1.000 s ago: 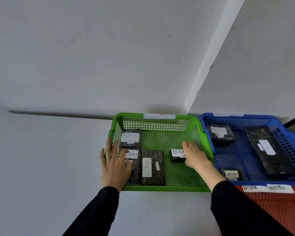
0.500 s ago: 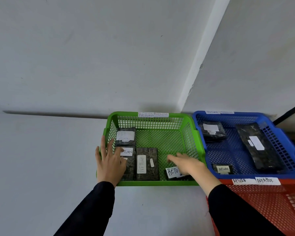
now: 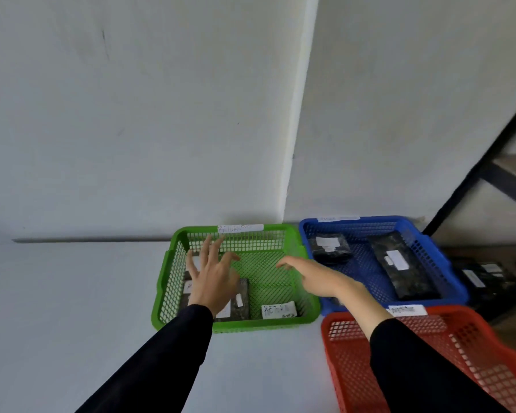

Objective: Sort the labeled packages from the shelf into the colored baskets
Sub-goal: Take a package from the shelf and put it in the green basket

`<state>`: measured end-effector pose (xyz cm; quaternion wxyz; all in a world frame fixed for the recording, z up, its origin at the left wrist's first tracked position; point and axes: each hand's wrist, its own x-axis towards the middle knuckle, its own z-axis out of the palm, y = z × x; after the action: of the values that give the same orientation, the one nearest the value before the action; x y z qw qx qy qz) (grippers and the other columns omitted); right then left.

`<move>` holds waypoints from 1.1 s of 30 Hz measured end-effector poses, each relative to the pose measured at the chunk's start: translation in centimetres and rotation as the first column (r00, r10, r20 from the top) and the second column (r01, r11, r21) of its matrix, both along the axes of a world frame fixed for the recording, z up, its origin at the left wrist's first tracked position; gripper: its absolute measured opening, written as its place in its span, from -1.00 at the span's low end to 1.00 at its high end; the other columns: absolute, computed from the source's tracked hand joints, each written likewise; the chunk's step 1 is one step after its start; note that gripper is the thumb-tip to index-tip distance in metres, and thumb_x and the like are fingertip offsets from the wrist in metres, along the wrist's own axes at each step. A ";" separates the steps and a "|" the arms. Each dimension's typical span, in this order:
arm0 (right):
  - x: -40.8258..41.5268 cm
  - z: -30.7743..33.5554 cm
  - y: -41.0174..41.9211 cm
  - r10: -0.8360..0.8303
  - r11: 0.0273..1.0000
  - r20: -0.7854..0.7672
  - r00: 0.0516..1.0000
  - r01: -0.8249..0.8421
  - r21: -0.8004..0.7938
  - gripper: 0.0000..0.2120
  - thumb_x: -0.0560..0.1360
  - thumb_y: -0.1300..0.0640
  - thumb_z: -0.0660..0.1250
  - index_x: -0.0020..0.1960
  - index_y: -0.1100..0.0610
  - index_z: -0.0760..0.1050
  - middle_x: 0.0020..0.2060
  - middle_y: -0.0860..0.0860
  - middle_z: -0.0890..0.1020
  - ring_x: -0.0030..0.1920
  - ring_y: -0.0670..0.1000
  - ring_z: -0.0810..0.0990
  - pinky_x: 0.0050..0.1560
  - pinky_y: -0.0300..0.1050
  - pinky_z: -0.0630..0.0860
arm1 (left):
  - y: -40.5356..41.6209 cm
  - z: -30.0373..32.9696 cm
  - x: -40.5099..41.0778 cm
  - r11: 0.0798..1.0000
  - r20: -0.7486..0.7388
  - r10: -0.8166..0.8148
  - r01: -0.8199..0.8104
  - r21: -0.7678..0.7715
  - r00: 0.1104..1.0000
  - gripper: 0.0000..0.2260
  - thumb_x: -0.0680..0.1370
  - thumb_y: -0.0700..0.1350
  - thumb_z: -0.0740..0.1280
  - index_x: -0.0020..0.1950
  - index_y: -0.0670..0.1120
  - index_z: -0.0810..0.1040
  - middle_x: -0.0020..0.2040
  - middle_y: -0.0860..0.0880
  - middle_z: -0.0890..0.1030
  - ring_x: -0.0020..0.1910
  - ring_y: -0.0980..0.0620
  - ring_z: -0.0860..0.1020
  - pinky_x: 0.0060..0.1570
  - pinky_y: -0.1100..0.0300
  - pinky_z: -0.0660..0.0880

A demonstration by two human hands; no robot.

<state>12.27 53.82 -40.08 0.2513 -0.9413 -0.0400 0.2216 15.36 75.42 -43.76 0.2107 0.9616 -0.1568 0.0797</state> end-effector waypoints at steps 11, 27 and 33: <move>-14.8 10.2 -16.3 -0.184 0.981 0.381 0.906 0.144 0.131 -0.56 0.49 0.43 0.09 0.23 0.04 0.43 0.20 -0.02 0.52 0.25 -0.08 0.47 0.27 -0.13 0.42 | -21.0 12.4 -12.1 0.930 0.103 -0.362 0.366 -0.028 0.927 -0.74 0.55 -0.08 0.17 0.21 0.02 0.48 0.20 -0.02 0.49 0.21 -0.05 0.42 0.15 0.05 0.34; -36.4 21.2 -43.1 -0.432 0.901 0.657 0.618 0.328 0.285 -0.70 0.55 0.31 0.15 0.15 -0.02 0.45 0.07 -0.11 0.55 0.11 -0.17 0.51 0.03 -0.36 0.39 | -48.4 23.7 -28.4 0.800 0.276 -0.584 0.599 0.037 0.763 -0.75 0.54 -0.06 0.17 0.19 0.05 0.47 0.20 0.02 0.50 0.20 -0.04 0.45 0.15 0.04 0.38; -35.5 25.9 -53.5 -0.381 0.911 0.780 0.497 0.346 0.224 -0.74 0.56 0.29 0.17 0.17 0.07 0.47 0.12 -0.09 0.53 0.10 -0.17 0.48 -0.01 -0.43 0.40 | -59.7 29.5 -27.6 0.777 0.495 -0.576 0.624 0.083 0.651 -0.77 0.57 -0.03 0.16 0.22 0.07 0.43 0.17 0.07 0.49 0.20 0.04 0.40 0.12 0.11 0.36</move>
<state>-23.20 0.31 -14.21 0.2638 -0.9187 0.0443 -0.2906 -12.24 15.69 -14.24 0.2229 0.7902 -0.5103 0.2560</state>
